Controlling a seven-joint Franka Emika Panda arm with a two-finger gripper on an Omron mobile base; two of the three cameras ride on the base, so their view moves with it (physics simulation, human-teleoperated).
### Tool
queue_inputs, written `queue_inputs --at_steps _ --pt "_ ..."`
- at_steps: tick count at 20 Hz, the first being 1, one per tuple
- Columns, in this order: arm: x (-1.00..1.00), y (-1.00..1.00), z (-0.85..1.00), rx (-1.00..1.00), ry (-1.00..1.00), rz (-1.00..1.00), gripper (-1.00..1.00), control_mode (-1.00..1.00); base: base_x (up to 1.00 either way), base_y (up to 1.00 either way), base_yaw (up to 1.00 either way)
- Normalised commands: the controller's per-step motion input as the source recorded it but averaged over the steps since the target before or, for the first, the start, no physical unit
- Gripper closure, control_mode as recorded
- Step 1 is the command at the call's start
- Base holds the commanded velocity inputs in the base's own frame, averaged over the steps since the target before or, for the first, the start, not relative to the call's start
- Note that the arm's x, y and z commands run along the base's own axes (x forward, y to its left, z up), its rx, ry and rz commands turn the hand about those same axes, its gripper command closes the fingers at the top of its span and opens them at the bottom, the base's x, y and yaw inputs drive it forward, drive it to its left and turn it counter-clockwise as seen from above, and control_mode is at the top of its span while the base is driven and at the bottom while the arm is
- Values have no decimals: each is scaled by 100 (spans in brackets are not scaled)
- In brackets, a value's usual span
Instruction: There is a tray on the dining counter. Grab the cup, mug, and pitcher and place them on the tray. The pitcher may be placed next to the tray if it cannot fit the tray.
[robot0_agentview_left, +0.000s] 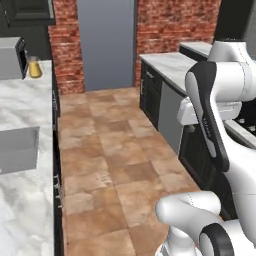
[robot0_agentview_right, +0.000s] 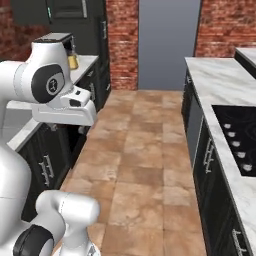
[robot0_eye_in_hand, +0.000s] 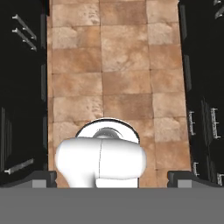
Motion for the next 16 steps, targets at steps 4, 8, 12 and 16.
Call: queue_inputs --at_steps 4,8,12,16 --pt "0 0 0 0 0 0 -100 100 100 -20 0" --pt "0 0 0 0 0 0 -100 100 100 -23 0" --pt "0 0 0 0 0 0 -100 100 100 -29 1" --pt "0 0 0 0 0 0 -100 100 100 -32 1"
